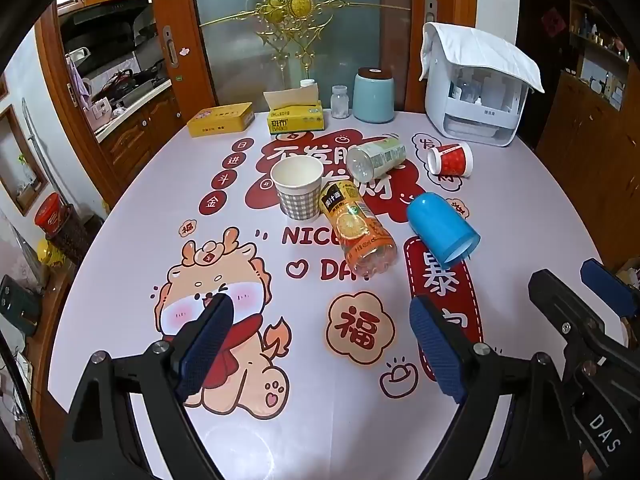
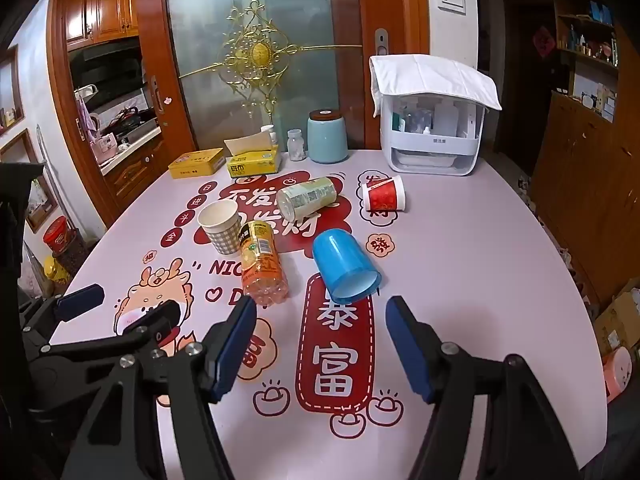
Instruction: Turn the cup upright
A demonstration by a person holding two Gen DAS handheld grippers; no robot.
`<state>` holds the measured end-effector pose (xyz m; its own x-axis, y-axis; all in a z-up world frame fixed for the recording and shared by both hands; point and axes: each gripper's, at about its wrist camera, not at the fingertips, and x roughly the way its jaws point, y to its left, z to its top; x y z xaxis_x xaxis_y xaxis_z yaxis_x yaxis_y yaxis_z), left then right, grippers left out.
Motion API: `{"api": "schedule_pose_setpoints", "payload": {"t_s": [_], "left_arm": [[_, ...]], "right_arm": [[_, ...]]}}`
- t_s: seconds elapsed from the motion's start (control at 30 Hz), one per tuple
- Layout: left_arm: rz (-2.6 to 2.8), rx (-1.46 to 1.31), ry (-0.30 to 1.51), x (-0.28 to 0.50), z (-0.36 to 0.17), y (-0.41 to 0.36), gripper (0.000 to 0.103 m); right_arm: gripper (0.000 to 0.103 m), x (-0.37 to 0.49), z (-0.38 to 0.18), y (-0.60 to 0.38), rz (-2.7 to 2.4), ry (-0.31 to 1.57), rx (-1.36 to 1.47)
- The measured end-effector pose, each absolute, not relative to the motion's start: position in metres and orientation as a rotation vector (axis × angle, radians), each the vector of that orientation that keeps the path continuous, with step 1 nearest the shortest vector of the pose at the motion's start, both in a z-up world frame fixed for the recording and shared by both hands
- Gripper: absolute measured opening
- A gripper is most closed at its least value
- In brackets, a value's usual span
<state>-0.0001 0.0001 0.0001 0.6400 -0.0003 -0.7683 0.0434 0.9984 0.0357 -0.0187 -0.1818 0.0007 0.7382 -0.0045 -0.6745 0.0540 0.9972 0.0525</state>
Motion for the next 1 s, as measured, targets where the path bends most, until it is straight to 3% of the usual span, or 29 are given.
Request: {"api": "schedule_pose_setpoints", "payload": {"t_s": [1.0], "left_arm": [[-0.042,0.075,0.854,0.0045,-0.0005,0.0008,0.088]], "right_arm": [[0.068,-0.0189,-0.0014,-0.1873,-0.026,0.747,0.086]]}}
